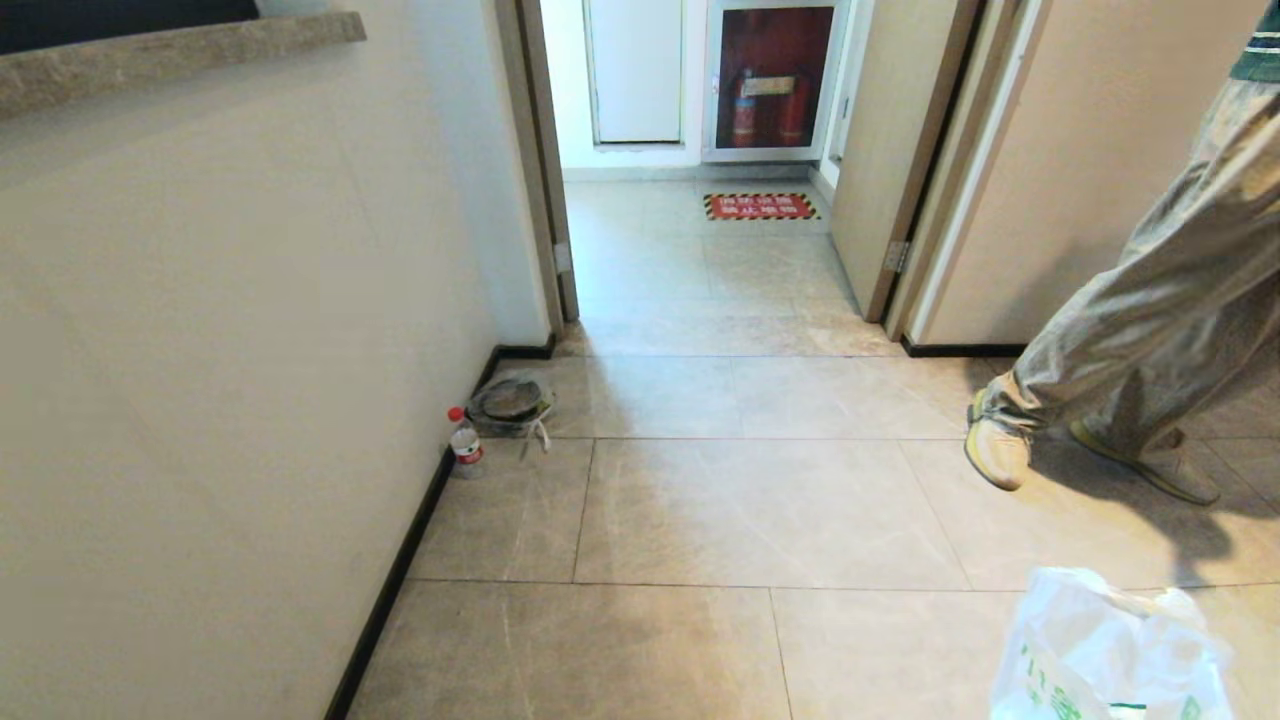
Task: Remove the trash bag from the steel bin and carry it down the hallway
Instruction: Put the trash bag at the door
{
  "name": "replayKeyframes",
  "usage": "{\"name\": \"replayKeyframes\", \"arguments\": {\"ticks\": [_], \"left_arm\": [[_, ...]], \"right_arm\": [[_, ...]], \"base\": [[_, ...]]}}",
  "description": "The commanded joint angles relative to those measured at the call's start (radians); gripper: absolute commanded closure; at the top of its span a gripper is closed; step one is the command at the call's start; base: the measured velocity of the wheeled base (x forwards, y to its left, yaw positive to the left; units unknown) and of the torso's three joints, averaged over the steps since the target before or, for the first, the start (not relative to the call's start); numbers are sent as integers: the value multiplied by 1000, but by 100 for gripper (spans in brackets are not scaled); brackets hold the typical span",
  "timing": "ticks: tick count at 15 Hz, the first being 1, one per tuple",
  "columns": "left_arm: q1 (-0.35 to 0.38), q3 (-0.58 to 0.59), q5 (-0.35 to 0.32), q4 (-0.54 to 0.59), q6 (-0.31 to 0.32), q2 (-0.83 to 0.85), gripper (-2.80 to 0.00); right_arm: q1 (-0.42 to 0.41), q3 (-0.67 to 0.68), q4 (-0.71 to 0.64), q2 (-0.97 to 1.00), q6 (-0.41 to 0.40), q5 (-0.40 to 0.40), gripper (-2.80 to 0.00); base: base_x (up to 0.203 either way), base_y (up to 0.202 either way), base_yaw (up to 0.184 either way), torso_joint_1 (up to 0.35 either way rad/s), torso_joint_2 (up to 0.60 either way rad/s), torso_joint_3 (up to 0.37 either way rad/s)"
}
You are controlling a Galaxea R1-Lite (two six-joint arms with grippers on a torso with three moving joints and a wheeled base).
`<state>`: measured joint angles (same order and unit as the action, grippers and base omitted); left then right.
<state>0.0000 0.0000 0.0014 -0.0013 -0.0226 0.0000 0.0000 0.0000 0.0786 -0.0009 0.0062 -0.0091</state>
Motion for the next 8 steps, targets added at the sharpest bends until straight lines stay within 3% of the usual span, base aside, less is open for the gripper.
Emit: {"name": "replayKeyframes", "arguments": {"ticks": [1, 8], "left_arm": [[0, 0, 0, 0, 0, 0, 0], [0, 0, 0, 0, 0, 0, 0]], "right_arm": [[0, 31, 1, -1, 0, 0, 0], [0, 31, 1, -1, 0, 0, 0]], "base": [[0, 0, 0, 0, 0, 0], [0, 0, 0, 0, 0, 0]]}}
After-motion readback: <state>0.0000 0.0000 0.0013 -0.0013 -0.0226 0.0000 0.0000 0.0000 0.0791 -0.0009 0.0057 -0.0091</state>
